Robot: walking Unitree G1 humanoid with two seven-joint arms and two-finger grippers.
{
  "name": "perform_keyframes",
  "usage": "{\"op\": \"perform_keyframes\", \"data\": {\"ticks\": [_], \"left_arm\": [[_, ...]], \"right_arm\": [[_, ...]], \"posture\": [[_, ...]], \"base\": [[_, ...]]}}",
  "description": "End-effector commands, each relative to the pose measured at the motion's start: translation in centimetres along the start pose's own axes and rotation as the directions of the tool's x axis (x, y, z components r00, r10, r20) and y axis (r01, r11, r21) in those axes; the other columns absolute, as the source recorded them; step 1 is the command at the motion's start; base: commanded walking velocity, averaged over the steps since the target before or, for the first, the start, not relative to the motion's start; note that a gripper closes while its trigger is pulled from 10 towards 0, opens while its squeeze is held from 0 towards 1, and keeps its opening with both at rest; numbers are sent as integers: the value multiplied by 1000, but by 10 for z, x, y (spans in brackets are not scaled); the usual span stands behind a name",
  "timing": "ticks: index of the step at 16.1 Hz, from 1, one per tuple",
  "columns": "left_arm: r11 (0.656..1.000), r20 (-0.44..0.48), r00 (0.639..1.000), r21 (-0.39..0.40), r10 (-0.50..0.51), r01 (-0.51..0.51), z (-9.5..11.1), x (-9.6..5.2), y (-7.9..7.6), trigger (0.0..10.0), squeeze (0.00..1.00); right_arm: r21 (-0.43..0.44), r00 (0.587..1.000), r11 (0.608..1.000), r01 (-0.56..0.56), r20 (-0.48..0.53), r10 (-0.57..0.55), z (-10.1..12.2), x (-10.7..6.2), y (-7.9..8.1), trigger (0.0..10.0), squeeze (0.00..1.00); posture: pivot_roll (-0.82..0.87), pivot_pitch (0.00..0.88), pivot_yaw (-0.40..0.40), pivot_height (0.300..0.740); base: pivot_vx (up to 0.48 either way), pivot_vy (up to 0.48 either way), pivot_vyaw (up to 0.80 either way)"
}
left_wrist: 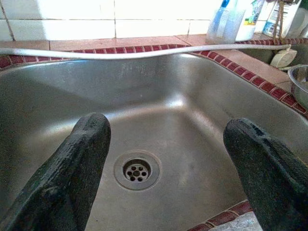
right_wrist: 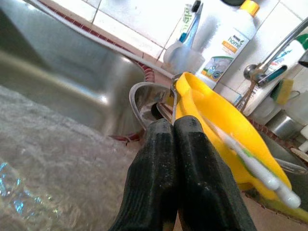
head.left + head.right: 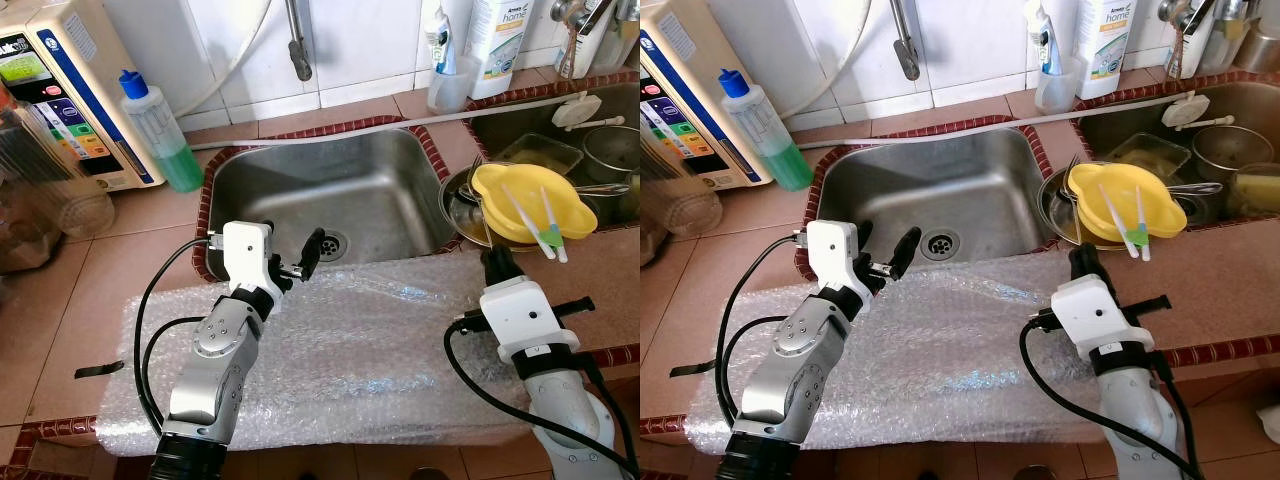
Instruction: Kitchen organization
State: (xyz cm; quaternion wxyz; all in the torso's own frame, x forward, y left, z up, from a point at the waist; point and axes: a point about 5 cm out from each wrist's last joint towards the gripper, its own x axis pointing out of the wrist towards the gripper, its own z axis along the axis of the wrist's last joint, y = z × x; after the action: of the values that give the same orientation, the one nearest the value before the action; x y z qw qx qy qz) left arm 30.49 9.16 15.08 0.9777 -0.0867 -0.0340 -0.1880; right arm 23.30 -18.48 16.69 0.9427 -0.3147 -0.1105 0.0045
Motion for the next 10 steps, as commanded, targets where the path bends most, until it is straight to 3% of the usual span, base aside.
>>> {"op": "perform_keyframes", "data": {"ticks": [1,10], "left_arm": [[1000,14,1000,12,17,-17,4,-1,6,10000,0],[999,31,999,41,19,-20,8,0,7,10000,0]], "right_arm": [[5,999,1000,22,30,-22,4,1,-1,0,0],[12,993,999,32,113,-33,13,13,-3,0,0]], "posture": [[-365,172,192,740],[-359,175,194,740]], "base": [[0,0,0],[0,0,0]]}}
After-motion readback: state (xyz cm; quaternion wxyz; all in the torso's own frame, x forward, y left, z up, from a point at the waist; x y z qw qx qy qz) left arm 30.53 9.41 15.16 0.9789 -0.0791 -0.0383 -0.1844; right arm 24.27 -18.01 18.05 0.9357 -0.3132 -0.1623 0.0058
